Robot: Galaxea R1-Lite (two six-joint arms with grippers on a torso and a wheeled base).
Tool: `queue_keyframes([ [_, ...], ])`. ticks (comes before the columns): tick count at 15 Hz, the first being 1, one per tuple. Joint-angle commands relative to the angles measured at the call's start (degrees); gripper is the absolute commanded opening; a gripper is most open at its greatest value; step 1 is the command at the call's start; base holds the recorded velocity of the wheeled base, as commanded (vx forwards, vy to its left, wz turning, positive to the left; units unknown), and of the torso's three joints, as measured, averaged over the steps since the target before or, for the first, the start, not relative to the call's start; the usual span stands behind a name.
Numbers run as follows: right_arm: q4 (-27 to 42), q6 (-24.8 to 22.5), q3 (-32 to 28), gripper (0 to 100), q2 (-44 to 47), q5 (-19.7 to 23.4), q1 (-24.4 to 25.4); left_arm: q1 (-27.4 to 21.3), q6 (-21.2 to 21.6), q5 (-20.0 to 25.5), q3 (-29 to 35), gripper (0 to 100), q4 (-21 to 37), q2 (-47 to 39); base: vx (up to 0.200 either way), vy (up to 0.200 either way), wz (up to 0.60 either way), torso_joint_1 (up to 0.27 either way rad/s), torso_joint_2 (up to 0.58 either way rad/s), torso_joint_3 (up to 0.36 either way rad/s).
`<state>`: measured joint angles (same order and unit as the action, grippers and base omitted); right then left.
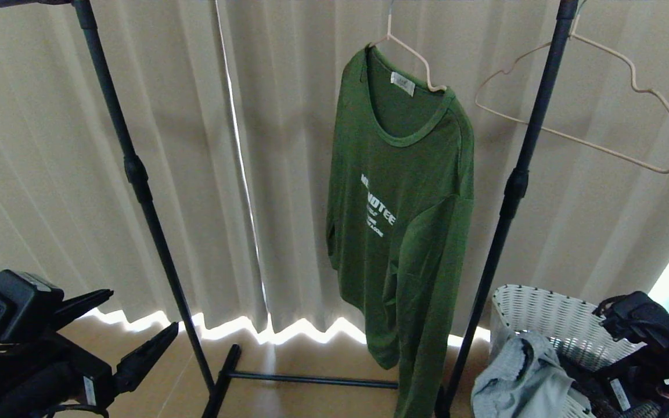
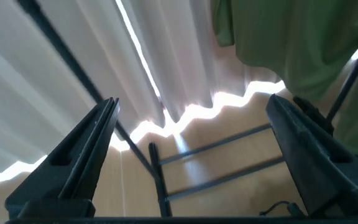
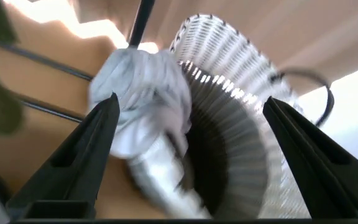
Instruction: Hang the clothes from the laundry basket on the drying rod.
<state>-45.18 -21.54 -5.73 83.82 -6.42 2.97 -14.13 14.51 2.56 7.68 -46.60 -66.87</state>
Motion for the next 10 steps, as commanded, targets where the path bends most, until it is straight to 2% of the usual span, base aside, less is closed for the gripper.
queue_keyframes([
  [1,0.2,-1.5,-2.3,100,6.4,0.0,1.5,-0.5,0.6,0.0,0.3,100,-0.1,-0.1,0.000,0.000,0.00,0.000,0.00,0.000],
  [2,0.6,-1.6,-5.0,100,9.3,-0.1,4.1,-1.8,2.0,-0.1,0.3,100,-0.1,-0.1,0.000,0.000,0.00,0.000,0.00,0.000],
  [4,4.1,-1.6,-8.5,100,11.5,-0.5,4.7,-2.7,2.1,-0.1,0.2,100,0.0,-0.1,0.000,0.000,0.00,0.000,0.00,0.000],
  [5,12.4,-1.6,-13.8,100,12.9,-1.7,4.7,-2.7,2.1,-0.1,0.4,100,-0.1,0.0,0.000,0.000,0.00,0.000,0.00,0.000],
  [7,23.9,-1.4,-21.8,100,14.4,-2.8,4.7,-2.7,2.1,-0.1,0.4,100,-0.1,0.1,0.000,0.000,0.00,0.000,0.00,0.000],
  [8,26.5,-1.4,-23.9,100,15.2,-3.6,4.6,-2.7,2.1,-0.1,0.4,100,-0.1,0.0,0.000,0.000,0.00,0.000,0.00,0.000],
  [10,30.1,-1.2,-29.3,100,21.0,-8.3,4.6,-2.8,2.1,-0.1,0.4,100,-0.1,0.0,0.000,0.000,0.00,0.000,0.00,0.000],
])
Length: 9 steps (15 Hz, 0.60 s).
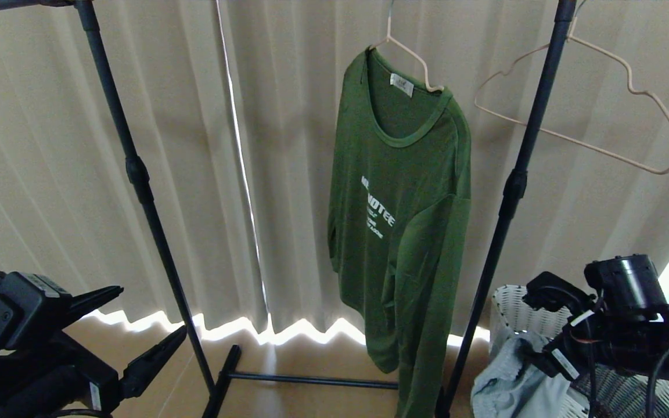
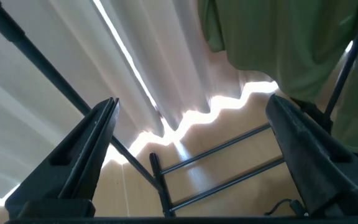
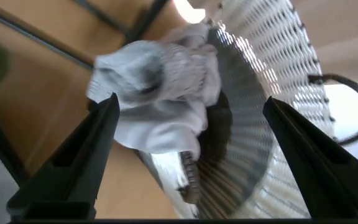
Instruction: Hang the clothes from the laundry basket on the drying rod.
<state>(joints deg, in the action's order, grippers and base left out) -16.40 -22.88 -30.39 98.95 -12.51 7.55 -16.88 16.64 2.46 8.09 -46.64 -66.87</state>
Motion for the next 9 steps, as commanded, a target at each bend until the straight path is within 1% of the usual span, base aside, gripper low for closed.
queue_keyframes([
  [1,1.3,0.1,-5.6,100,7.1,-3.4,0.0,-0.1,0.1,0.0,0.0,100,0.0,0.1,0.000,0.000,0.00,0.000,0.00,0.000],
  [2,1.4,0.2,-7.5,100,9.8,-4.8,0.0,0.0,0.1,0.0,0.0,100,0.0,0.2,0.000,0.000,0.00,0.000,0.00,0.000],
  [3,1.3,0.2,-7.9,100,11.1,-5.7,0.0,0.0,0.1,0.0,0.0,100,0.0,0.2,0.000,0.000,0.00,0.000,0.00,0.000],
  [8,1.2,0.3,-9.6,100,13.8,-6.7,-0.5,0.0,0.1,0.0,0.0,100,0.0,0.2,0.000,0.000,0.00,0.000,0.00,0.000],
  [9,1.2,0.3,-9.5,0,13.9,-7.1,-0.9,0.0,0.1,0.0,-0.1,100,0.0,0.2,0.000,0.000,0.00,0.000,0.00,0.000],
])
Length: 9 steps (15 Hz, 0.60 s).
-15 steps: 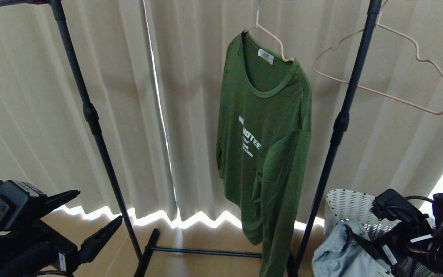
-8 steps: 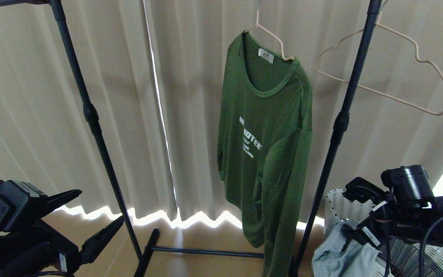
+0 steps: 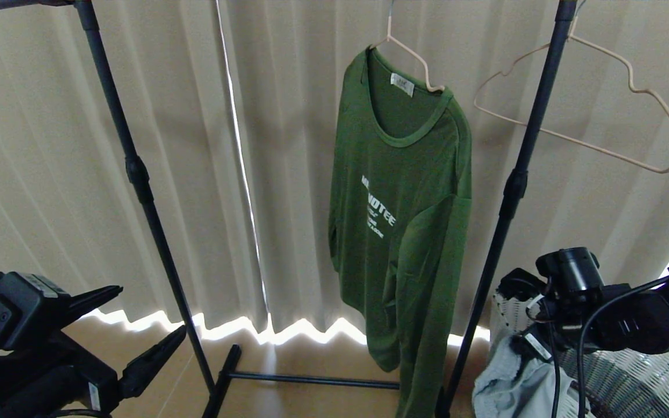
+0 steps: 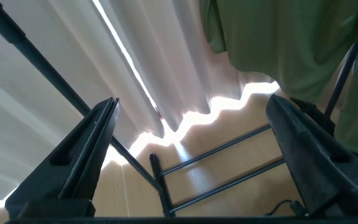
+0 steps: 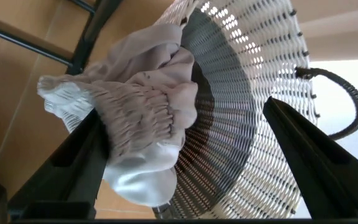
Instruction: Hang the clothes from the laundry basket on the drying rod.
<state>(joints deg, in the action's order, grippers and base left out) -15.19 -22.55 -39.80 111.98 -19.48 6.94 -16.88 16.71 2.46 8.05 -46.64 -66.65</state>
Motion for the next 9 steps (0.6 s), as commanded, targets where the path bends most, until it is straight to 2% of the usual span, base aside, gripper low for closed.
queue_keyframes([
  [1,0.0,0.0,-0.1,0,0.8,0.0,-0.3,0.0,0.0,0.0,0.0,100,0.0,0.0,0.000,0.000,0.00,0.000,0.00,0.000],
  [5,-0.6,1.2,1.2,0,-1.7,0.1,-0.3,0.1,-0.1,0.0,0.0,100,0.0,-0.3,0.000,0.000,0.00,0.000,0.00,0.000],
  [7,-2.1,4.4,3.9,0,-7.7,0.7,0.4,0.1,-0.3,0.0,0.1,100,0.0,-0.3,0.000,0.000,0.00,0.000,0.00,0.000],
  [9,-3.6,5.0,6.1,0,-12.7,3.6,1.0,0.1,-0.3,0.0,0.0,100,0.0,-0.4,0.000,0.000,0.00,0.000,0.00,0.000],
])
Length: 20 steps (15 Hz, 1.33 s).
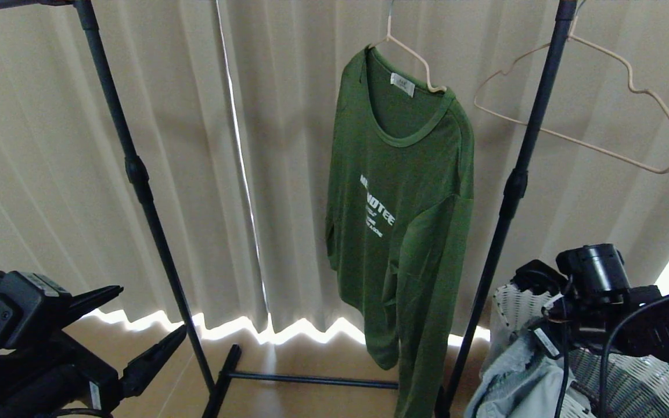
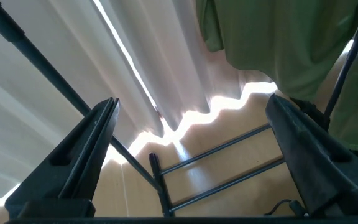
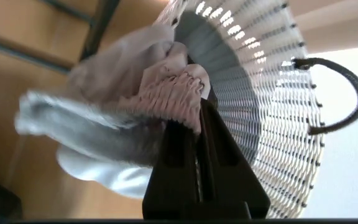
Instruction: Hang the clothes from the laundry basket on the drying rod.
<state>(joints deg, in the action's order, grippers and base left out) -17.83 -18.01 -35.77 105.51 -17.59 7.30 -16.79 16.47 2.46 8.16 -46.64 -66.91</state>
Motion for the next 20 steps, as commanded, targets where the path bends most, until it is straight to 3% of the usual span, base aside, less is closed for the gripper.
queue_keyframes([
  [1,-1.1,0.7,2.5,0,-7.9,2.4,0.6,0.0,0.1,-0.1,-0.2,100,0.0,-0.2,0.000,0.000,0.00,0.000,0.00,0.000],
  [3,-1.1,0.9,2.8,0,-11.4,2.6,0.7,0.1,0.1,-0.1,-0.1,100,0.0,-0.8,0.000,0.000,0.00,0.000,0.00,0.000],
  [13,-3.1,1.0,2.1,0,-15.1,3.5,3.2,0.4,-0.7,-0.1,-0.2,100,-0.1,-3.7,-0.200,0.000,0.00,0.003,0.00,0.001],
  [16,-3.1,1.8,0.5,0,-15.9,5.2,5.6,-0.2,-0.5,0.3,0.8,100,-0.1,-6.1,0.000,0.000,0.00,0.000,0.00,0.000],
  [18,-3.2,4.4,-1.9,0,-16.4,6.6,9.3,-2.4,-0.6,5.8,2.4,100,-0.1,-7.3,0.000,0.000,0.00,0.000,0.00,0.000],
  [20,-3.1,6.6,-4.9,0,-17.8,11.4,12.4,-4.4,-0.8,10.7,5.4,100,0.1,-8.1,0.000,0.000,0.00,0.000,0.00,0.000],
])
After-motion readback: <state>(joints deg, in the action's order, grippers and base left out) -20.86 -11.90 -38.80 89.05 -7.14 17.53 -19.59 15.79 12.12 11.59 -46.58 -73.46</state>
